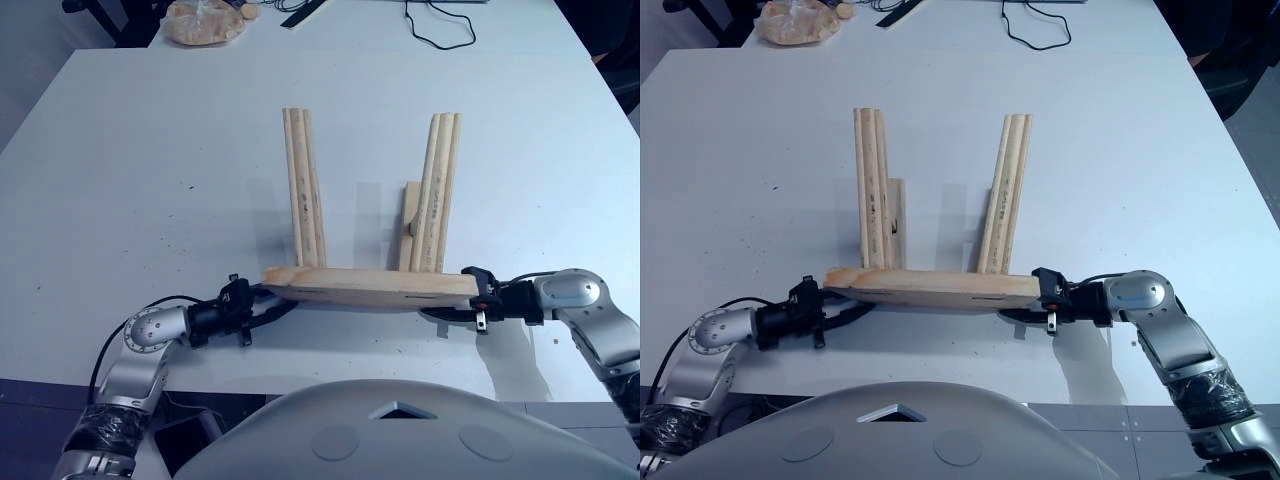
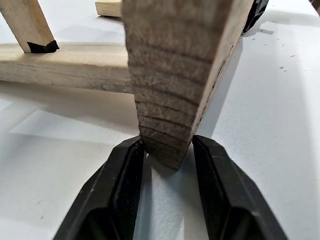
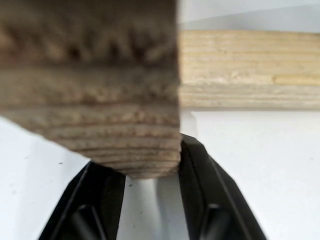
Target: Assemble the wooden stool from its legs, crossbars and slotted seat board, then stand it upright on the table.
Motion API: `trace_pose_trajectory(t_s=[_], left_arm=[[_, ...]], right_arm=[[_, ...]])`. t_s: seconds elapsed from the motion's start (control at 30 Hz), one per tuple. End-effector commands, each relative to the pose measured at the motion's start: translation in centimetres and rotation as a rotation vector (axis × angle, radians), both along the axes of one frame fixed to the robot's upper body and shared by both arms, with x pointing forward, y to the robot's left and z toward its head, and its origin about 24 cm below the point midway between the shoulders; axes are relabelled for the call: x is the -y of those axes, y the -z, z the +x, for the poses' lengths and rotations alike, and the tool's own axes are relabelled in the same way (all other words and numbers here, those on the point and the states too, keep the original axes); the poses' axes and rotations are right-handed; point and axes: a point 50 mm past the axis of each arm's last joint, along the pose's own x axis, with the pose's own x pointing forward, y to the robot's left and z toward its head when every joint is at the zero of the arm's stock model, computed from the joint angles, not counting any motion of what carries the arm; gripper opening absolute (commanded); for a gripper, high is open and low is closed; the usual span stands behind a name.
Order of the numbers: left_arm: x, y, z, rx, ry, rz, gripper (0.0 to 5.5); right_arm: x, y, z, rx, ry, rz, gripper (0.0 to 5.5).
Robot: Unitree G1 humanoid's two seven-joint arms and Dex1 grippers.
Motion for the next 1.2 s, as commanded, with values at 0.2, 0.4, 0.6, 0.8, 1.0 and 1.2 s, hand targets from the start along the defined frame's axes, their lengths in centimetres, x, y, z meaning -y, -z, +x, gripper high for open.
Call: trace_pose_trajectory(t_s=[0.2, 0.4, 0.6, 0.8, 1.0, 1.2], left_arm=[[1.7, -7.3, -0.9, -0.177, 0.092, -0.292, 1.50], [2.7, -12.1, -1.2, -0.245, 0.156, -0.487, 1.50], [3.6, -15.1, -1.6, -0.269, 0.139, -0.690, 1.50], [4.0, -16.4, -2.1, -0.318, 0.101, -0.823, 1.50], [4.3, -16.6, -1.6, -0.356, -0.003, -0.902, 1.50], [4.5, -16.6, -1.1, -0.415, -0.124, -0.917, 1.50]], right_arm=[[-0.5, -7.2, -0.9, -0.204, -0.106, 0.283, 1.41], [-1.3, -11.6, 0.0, -0.269, -0.080, 0.499, 1.41], [-2.6, -13.8, -0.6, -0.457, -0.010, 0.726, 1.41], [-3.5, -14.9, -0.2, -0.568, 0.117, 0.919, 1.41], [-4.8, -14.5, 1.3, -0.526, 0.248, 1.054, 1.41], [-6.1, -14.8, 2.7, -0.494, 0.455, 1.147, 1.41]])
